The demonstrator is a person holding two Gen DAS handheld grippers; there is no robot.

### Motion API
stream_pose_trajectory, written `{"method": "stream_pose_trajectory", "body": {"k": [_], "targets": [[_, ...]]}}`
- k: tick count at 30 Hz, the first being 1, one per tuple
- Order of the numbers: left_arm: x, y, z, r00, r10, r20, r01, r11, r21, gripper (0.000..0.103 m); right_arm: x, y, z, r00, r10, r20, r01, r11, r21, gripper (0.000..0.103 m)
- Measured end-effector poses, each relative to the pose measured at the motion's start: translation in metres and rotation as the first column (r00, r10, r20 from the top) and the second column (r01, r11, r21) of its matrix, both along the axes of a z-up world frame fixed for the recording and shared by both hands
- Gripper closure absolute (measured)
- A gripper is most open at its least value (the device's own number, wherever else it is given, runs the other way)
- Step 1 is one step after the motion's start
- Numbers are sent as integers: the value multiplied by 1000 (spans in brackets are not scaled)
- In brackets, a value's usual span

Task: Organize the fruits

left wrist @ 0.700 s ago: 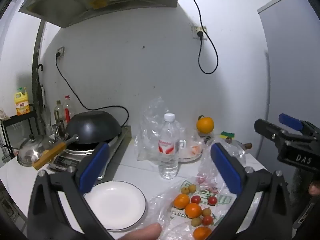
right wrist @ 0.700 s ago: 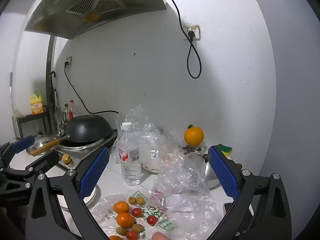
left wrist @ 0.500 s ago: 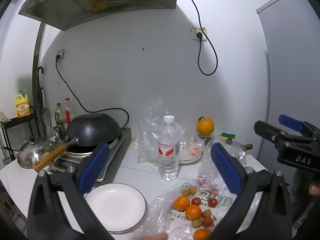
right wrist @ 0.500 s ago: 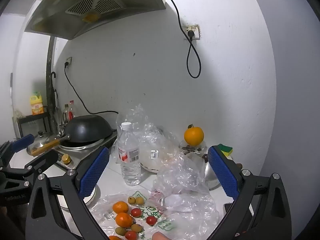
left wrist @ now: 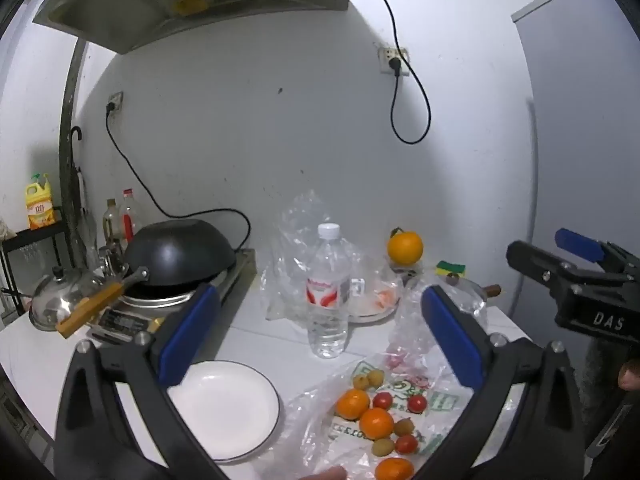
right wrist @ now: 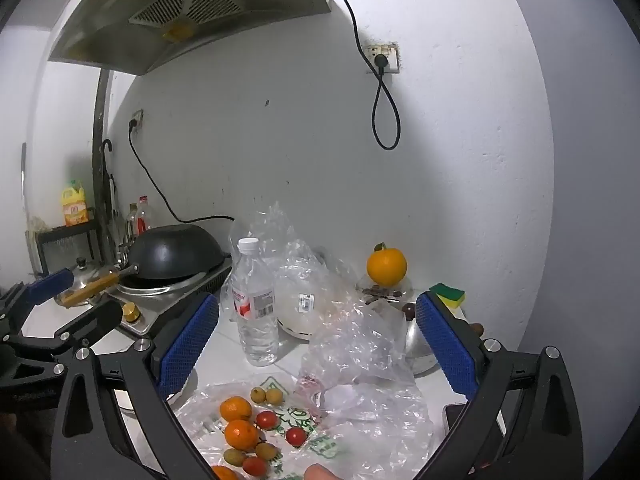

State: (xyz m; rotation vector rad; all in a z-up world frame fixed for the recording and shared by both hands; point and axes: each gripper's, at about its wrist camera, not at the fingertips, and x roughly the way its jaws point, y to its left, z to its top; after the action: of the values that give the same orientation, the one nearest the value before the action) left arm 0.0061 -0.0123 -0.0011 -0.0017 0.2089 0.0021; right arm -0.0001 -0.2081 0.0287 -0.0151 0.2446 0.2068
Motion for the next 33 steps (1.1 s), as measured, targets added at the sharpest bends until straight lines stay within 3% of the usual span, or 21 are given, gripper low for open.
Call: {"method": "stream_pose_trajectory", "body": {"k": [33], "targets": [[0,12,-8,999,42,17,-41,999,-21,1,5,5,-4,1000,17,-19,-17,1000,-24,3]]}}
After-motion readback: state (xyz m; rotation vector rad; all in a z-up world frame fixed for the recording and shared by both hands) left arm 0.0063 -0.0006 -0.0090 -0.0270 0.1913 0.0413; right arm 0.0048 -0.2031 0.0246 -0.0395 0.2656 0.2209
